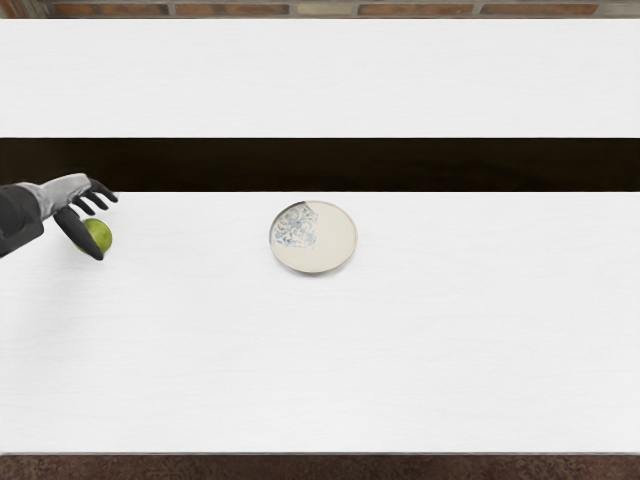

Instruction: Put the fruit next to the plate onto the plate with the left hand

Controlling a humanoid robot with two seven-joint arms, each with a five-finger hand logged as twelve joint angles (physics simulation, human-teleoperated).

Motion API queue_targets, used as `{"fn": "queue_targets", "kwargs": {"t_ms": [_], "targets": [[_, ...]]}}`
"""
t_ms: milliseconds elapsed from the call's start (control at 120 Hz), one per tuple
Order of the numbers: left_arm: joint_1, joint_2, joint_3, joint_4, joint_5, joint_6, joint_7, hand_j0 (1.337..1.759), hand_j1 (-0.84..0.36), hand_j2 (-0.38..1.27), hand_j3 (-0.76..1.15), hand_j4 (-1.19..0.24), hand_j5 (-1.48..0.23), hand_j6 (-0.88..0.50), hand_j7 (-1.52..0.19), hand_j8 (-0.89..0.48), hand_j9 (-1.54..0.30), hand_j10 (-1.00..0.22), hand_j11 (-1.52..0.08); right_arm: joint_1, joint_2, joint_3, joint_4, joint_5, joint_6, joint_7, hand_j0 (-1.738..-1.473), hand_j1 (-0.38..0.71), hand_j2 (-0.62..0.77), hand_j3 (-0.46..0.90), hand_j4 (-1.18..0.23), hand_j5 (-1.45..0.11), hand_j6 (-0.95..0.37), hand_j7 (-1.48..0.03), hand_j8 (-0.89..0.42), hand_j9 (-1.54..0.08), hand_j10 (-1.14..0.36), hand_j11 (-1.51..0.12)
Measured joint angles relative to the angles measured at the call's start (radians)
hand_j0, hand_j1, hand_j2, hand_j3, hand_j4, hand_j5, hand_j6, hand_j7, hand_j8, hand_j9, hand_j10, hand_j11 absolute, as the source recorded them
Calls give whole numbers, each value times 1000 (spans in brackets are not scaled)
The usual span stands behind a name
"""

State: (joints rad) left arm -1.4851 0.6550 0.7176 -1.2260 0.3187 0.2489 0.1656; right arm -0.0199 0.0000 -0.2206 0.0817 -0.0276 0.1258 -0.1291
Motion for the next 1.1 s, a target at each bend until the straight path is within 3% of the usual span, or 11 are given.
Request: {"fn": "queue_targets", "kwargs": {"t_ms": [283,308,558,792,1100], "targets": [[27,-12,-7,14,14,1,8,1658,-157,86,0,-423,-549,-424,-549,-419,-543,-423,-549,0,0,0,0,0,0,0,-1658,-349,0,0,0,0,0,0,0,0,0,0],[28,-16,-6,15,13,2,10,1658,-168,88,0,-435,-558,-436,-556,-359,-642,-432,-561,0,0,0,0,0,0,0,-1658,-349,0,0,0,0,-1,0,0,0,0,0],[28,-14,-9,18,14,0,9,1658,-268,127,0,-530,-692,-530,-691,-486,-716,-529,-693,0,0,0,0,0,0,0,-1658,-349,0,0,0,0,-1,0,0,0,0,0],[27,-8,-8,23,12,0,9,1657,-303,227,0,-589,-780,-501,-782,-452,-784,-594,-778,0,0,0,0,0,0,0,-1658,-349,0,0,0,0,0,0,0,0,0,0],[-19,-17,-10,17,7,-7,9,1657,-326,267,0,-607,-818,-466,-819,-424,-809,-572,-808,0,0,0,0,0,0,0,-1658,-349,0,0,0,0,0,0,0,0,0,0]]}}
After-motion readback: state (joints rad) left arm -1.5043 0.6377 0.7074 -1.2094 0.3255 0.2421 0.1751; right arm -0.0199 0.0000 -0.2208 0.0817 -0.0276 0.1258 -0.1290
